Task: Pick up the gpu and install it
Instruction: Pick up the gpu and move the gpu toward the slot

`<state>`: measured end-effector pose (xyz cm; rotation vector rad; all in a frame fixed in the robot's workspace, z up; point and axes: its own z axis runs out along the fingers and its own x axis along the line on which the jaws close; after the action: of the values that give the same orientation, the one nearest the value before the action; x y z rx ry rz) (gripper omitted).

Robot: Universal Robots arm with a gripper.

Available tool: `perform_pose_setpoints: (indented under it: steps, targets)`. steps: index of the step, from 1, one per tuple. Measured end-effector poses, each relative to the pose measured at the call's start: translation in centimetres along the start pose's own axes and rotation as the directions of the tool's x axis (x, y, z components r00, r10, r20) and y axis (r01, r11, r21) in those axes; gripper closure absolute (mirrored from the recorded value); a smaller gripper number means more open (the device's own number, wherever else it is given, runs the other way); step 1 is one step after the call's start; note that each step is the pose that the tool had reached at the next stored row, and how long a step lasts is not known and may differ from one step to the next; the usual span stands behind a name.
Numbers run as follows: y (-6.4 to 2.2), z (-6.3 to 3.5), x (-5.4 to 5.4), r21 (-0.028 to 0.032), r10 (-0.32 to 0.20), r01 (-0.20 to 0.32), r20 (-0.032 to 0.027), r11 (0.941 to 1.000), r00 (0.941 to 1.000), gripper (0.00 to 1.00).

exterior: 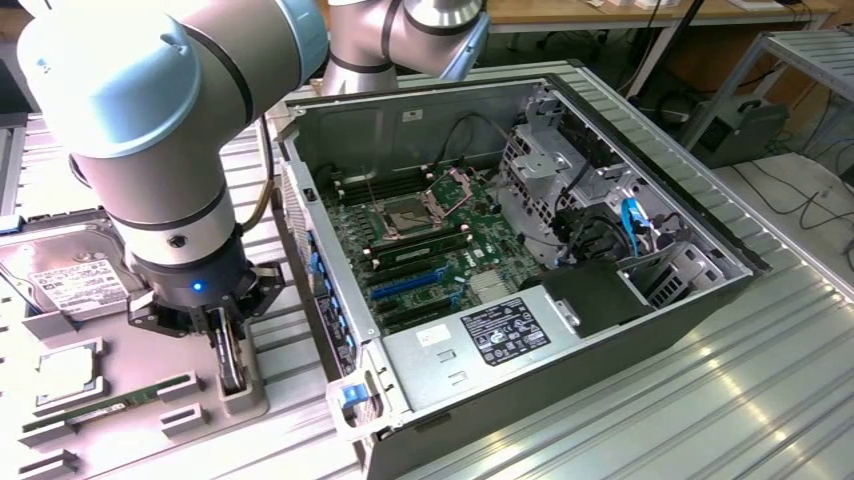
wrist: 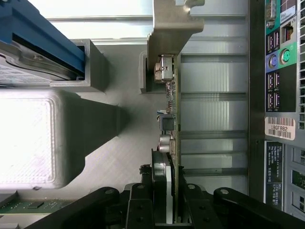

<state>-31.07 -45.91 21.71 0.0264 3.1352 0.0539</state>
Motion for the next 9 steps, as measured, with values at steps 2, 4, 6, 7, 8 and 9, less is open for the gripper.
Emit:
perform_pose_setpoints:
  steps: [2,4,6,7,8,9]
  targets:
    - [0.00,0.00,0.0,0.0001,0.000,0.000,-0.0001,1.0000,1.0000,0.72]
    - [-0.01,-0.03,0.0,-0.0023,0.000,0.000,0.0000,1.0000,1.0000,0.72]
    - [0.00,-0.43,0.0,-0.0080,0.000,0.000,-0.0002,1.0000,1.0000,0.72]
    - [-0.01,-0.82,0.0,-0.0145,0.000,0.000,-0.0003,0.9999,1.0000,0.72]
    - [0.01,-1.14,0.0,-0.0172,0.000,0.000,-0.0003,0.9999,1.0000,0.72]
    - [0.02,-1.57,0.0,-0.0189,0.000,0.000,-0.0004,0.9998,1.0000,0.72]
